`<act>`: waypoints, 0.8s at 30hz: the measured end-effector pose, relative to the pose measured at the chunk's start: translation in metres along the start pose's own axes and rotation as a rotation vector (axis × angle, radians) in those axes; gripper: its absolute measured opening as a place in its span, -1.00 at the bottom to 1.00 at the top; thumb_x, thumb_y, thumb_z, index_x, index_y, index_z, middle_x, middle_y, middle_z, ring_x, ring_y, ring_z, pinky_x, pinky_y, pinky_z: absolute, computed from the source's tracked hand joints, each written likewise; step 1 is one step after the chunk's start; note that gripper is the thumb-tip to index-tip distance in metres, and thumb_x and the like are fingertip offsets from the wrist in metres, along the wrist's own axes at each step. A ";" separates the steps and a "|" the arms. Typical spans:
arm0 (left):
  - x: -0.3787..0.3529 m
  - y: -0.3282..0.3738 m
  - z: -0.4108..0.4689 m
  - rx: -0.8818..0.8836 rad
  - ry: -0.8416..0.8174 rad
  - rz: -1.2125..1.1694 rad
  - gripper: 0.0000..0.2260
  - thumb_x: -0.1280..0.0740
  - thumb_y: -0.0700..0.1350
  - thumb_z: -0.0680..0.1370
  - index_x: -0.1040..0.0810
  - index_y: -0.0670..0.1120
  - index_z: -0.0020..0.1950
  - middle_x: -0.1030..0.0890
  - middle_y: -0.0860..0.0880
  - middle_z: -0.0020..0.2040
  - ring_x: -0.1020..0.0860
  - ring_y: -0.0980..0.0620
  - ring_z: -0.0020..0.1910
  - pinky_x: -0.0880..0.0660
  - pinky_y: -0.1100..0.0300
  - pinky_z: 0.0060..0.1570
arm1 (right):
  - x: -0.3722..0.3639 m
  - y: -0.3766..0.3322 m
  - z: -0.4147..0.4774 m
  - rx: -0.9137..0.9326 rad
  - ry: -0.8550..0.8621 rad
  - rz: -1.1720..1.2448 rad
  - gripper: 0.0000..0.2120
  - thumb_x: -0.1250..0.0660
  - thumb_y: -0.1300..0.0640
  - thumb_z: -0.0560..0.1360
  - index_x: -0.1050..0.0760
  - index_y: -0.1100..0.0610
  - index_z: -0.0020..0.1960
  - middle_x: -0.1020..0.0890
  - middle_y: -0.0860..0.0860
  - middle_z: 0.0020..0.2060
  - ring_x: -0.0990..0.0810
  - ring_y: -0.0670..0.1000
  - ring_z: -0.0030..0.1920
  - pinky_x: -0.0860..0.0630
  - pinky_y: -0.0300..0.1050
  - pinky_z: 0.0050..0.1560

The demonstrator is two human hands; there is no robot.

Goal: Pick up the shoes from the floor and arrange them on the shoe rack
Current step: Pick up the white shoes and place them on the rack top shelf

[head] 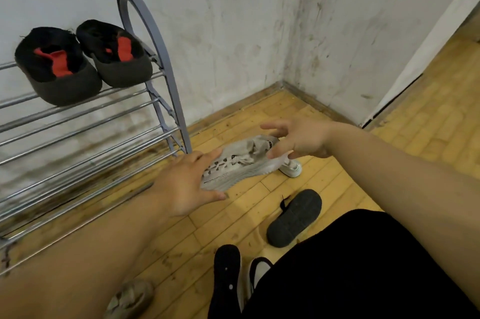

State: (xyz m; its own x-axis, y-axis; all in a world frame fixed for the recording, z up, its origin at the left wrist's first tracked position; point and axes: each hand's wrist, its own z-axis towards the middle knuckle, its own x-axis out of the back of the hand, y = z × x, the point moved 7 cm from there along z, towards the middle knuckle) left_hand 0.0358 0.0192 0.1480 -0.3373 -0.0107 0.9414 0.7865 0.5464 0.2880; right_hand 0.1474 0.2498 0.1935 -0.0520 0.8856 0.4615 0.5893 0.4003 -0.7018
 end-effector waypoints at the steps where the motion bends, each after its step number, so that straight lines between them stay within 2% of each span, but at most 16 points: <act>1: -0.004 0.000 0.007 0.014 0.027 0.017 -0.04 -0.28 0.57 0.39 0.06 0.30 0.66 -0.28 0.09 0.57 -0.29 -0.07 0.52 -0.33 -0.05 0.45 | 0.008 0.007 0.005 -0.028 0.027 0.035 -0.20 -0.58 0.09 0.46 -0.29 -0.12 0.58 -0.42 0.03 0.48 -0.45 0.10 0.42 -0.48 0.11 0.38; 5: -0.030 -0.004 0.035 0.047 0.046 0.084 -0.03 -0.10 0.65 0.30 -0.03 0.28 0.64 -0.35 0.08 0.51 -0.33 -0.09 0.45 -0.36 -0.14 0.39 | 0.043 0.054 0.030 -0.124 0.231 0.263 -0.46 -0.55 0.07 0.49 -0.47 -0.08 0.42 -0.55 0.00 0.33 -0.55 0.09 0.28 -0.58 0.03 0.24; 8: -0.055 -0.005 0.051 0.051 -0.013 0.094 -0.07 -0.25 0.57 0.38 -0.04 0.26 0.65 -0.30 0.06 0.56 -0.30 -0.10 0.49 -0.33 -0.10 0.42 | 0.044 0.112 0.047 -0.194 0.407 0.300 -0.44 -0.54 0.09 0.48 -0.49 0.01 0.44 -0.54 0.07 0.36 -0.55 0.11 0.29 -0.59 0.04 0.21; 10: -0.069 -0.004 0.059 0.033 -0.049 0.111 -0.09 -0.29 0.54 0.40 -0.08 0.24 0.65 -0.32 0.08 0.54 -0.33 -0.06 0.45 -0.37 -0.05 0.37 | 0.024 0.147 0.053 -0.247 0.406 0.428 -0.40 -0.54 0.07 0.49 -0.45 -0.01 0.48 -0.52 0.08 0.37 -0.55 0.12 0.29 -0.60 0.04 0.20; 13: -0.080 0.004 0.073 -0.017 -0.104 0.125 -0.08 -0.22 0.61 0.37 -0.13 0.24 0.64 -0.36 0.11 0.50 -0.39 -0.04 0.39 -0.45 -0.04 0.27 | 0.003 0.181 0.046 -0.237 0.344 0.494 -0.33 -0.56 0.01 0.48 -0.38 -0.09 0.52 -0.48 0.05 0.37 -0.57 0.10 0.24 -0.58 0.12 0.28; 15: -0.079 0.026 0.091 -0.094 -0.137 0.150 -0.08 -0.23 0.60 0.37 -0.13 0.24 0.64 -0.36 0.09 0.50 -0.39 -0.05 0.40 -0.40 -0.05 0.29 | 0.002 0.198 0.028 -0.192 0.322 0.536 -0.28 -0.56 0.00 0.49 -0.32 -0.13 0.56 -0.42 0.00 0.38 -0.55 0.09 0.28 -0.56 0.11 0.30; 18: -0.074 0.091 0.121 -0.274 -0.215 0.234 -0.08 -0.24 0.58 0.38 -0.06 0.28 0.65 -0.31 0.11 0.54 -0.34 -0.04 0.44 -0.33 -0.05 0.37 | 0.012 0.223 -0.015 -0.147 0.375 0.548 -0.23 -0.57 0.02 0.48 -0.28 -0.16 0.58 -0.41 -0.03 0.40 -0.54 -0.01 0.30 -0.59 0.00 0.23; 21: -0.080 0.169 0.143 -0.481 -0.293 0.422 -0.08 -0.20 0.60 0.37 0.03 0.32 0.63 -0.25 0.09 0.58 -0.27 -0.05 0.52 -0.25 -0.08 0.47 | 0.020 0.258 -0.068 -0.184 0.439 0.453 -0.16 -0.59 0.00 0.45 -0.23 -0.17 0.60 -0.46 -0.06 0.38 -0.56 -0.09 0.24 -0.62 -0.13 0.11; 24: -0.085 0.243 0.144 -0.709 -0.277 0.570 -0.11 -0.17 0.61 0.37 0.00 0.31 0.61 -0.32 0.08 0.52 -0.32 -0.07 0.46 -0.29 -0.09 0.43 | 0.009 0.298 -0.120 -0.263 0.427 0.477 -0.22 -0.59 0.05 0.46 -0.30 -0.11 0.57 -0.53 -0.06 0.35 -0.61 -0.06 0.22 -0.65 -0.07 0.14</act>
State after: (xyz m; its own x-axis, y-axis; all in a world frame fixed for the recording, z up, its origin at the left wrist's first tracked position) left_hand 0.1807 0.2735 0.1122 0.1554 0.3493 0.9240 0.9705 -0.2283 -0.0770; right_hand 0.4192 0.3488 0.0534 0.5513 0.7590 0.3463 0.6479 -0.1280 -0.7509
